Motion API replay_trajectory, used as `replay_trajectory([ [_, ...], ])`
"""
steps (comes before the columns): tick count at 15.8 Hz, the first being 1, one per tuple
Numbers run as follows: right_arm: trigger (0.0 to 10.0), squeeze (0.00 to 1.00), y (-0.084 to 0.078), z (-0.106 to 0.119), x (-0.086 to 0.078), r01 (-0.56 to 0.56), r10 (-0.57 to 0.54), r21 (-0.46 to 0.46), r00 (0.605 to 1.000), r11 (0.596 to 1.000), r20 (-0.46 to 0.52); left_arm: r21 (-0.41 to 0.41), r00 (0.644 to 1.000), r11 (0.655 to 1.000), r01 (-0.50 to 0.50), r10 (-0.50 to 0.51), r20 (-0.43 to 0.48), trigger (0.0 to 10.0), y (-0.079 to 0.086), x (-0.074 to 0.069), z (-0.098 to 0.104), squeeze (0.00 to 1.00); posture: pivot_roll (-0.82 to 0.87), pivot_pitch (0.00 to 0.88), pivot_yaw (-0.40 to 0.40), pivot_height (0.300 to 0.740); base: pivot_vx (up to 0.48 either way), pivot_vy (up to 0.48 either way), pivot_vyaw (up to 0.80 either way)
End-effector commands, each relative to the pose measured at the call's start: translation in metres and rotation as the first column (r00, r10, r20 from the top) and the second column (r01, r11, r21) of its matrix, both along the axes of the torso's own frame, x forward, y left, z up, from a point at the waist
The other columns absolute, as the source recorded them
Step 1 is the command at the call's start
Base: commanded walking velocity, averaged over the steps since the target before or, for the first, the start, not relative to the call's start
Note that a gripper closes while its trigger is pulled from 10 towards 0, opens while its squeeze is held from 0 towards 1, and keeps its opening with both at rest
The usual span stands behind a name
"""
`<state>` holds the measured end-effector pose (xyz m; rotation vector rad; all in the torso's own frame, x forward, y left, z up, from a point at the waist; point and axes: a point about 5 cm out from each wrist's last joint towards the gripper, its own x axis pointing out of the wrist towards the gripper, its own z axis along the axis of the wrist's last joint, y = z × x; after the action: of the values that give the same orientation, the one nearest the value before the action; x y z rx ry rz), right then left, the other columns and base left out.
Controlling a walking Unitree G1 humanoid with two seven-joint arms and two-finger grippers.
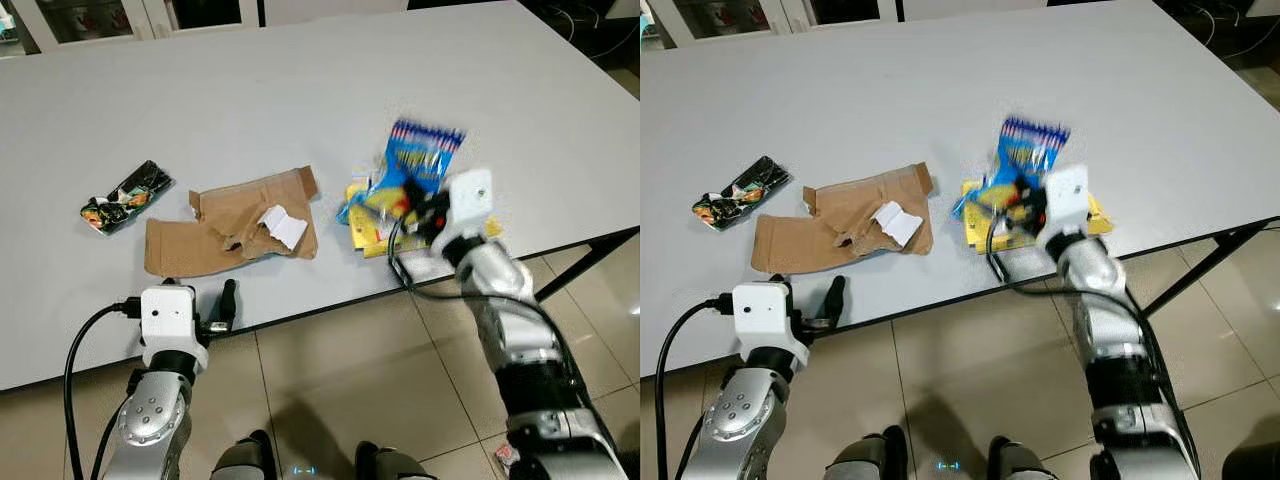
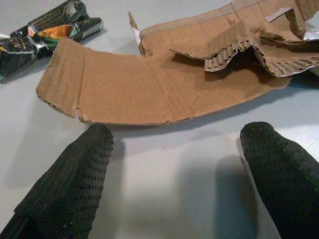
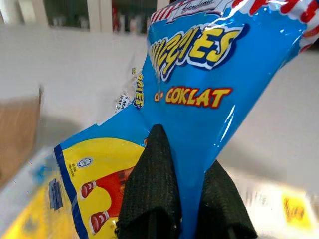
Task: Picking trash to rubbish bin
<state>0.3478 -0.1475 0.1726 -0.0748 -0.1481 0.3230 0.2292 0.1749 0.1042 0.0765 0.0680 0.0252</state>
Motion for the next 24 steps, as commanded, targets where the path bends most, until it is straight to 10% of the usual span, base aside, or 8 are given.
replay_trajectory([
  [1, 0.0, 0.00, -0.002, 0.012, 0.001, 0.014, -0.016, 0.055, 0.999, 0.998, 0.044, 0.013, 1.000, 1.000, 0.014, -0.014, 0.013, 10.0, -0.001, 0.000, 0.003, 0.00, -0.02, 0.194, 0.000, 0.740, 0.000, 0.000, 0.00],
  [24, 0.0, 0.00, 0.000, 0.010, -0.003, 0.075, -0.077, 0.028, 0.995, 0.997, 0.066, -0.021, 0.997, 0.997, -0.070, 0.071, 0.035, 10.0, 0.010, -0.001, 0.008, 0.00, 0.00, 0.179, -0.003, 0.740, 0.000, 0.000, 0.00],
])
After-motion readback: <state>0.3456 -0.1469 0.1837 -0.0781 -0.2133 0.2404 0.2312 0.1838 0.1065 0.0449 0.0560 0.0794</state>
